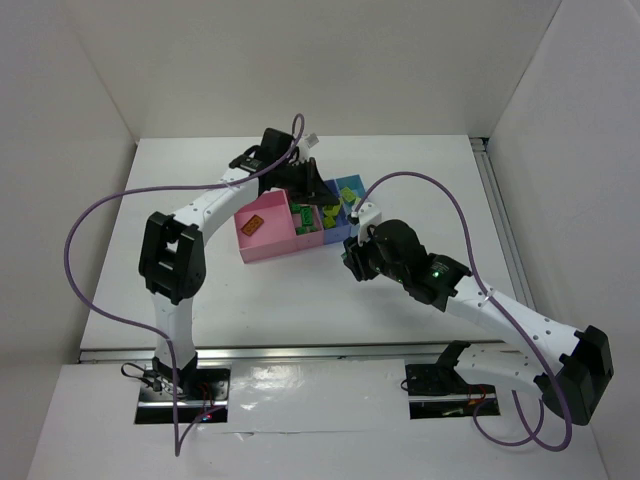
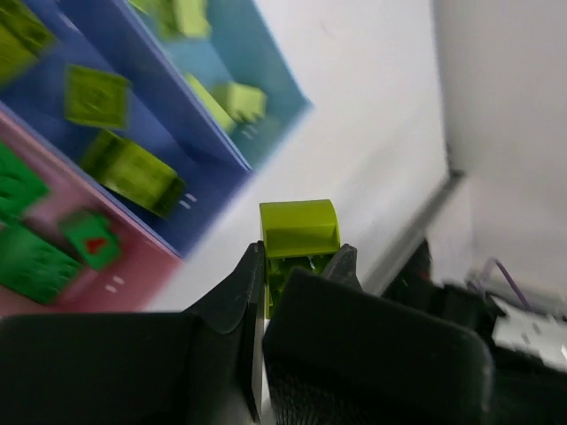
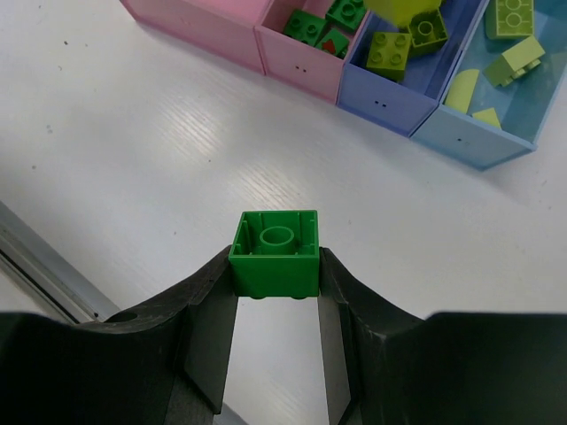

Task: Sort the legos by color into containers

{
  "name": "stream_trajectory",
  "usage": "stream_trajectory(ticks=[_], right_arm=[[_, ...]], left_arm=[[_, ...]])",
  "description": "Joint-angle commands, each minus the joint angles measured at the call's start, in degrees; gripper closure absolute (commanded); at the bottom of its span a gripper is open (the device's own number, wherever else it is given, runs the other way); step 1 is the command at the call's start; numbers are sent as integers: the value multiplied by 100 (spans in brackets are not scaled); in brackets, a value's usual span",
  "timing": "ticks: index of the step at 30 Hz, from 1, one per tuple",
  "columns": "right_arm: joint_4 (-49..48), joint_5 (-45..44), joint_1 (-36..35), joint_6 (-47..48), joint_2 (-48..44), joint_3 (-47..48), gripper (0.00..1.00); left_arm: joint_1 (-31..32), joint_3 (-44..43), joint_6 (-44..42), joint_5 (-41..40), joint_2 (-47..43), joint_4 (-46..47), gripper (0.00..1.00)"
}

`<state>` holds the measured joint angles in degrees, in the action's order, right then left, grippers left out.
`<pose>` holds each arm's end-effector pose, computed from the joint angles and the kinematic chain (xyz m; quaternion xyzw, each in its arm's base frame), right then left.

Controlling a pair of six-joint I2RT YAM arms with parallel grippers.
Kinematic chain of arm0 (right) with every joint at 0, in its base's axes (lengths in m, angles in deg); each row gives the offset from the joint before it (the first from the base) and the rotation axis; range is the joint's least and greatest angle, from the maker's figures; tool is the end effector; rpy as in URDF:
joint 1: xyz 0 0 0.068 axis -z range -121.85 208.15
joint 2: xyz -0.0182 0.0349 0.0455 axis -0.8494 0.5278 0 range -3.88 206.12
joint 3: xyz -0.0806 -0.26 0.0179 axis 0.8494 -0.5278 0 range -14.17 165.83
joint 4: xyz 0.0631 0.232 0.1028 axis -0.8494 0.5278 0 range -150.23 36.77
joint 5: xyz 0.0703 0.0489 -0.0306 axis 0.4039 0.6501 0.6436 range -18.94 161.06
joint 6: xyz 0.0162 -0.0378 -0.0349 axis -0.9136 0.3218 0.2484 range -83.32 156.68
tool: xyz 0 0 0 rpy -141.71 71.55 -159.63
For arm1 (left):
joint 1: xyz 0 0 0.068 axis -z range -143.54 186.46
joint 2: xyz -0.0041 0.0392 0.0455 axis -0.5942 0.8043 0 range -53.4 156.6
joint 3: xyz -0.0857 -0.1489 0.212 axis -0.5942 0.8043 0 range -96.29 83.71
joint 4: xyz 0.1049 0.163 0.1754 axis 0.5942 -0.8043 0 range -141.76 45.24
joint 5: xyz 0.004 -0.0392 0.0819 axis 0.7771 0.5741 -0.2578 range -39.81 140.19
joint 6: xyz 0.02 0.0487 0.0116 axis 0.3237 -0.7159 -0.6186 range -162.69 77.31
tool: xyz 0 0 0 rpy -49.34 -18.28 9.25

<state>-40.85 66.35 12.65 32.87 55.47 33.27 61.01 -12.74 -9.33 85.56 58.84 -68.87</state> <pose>0.1641 0.1629 0.2919 -0.2910 0.8210 0.1718 0.4601 0.4016 -0.2062 0.2829 0.0620 0.8705 -0.4361 0.2196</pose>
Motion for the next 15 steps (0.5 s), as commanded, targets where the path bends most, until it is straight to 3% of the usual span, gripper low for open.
stream_trajectory(ticks=[1,6,10,13,15], right_arm=[[5,-188,14,-93,-161,90,95],[5,-258,14,-146,-214,90,95],[57,-258,14,-146,-266,28,95],[-13,-206,14,-146,-214,28,95],[-126,-206,14,-146,-144,-24,95]], left_arm=[[-30,-768,126,-1269,402,-505,100],[84,-1753,126,-2218,1228,-1024,100],[137,-2352,13,-2289,1616,-1376,57],[137,-2423,12,-2237,1678,-1376,40],[137,-2502,12,-2175,1678,-1429,36]])
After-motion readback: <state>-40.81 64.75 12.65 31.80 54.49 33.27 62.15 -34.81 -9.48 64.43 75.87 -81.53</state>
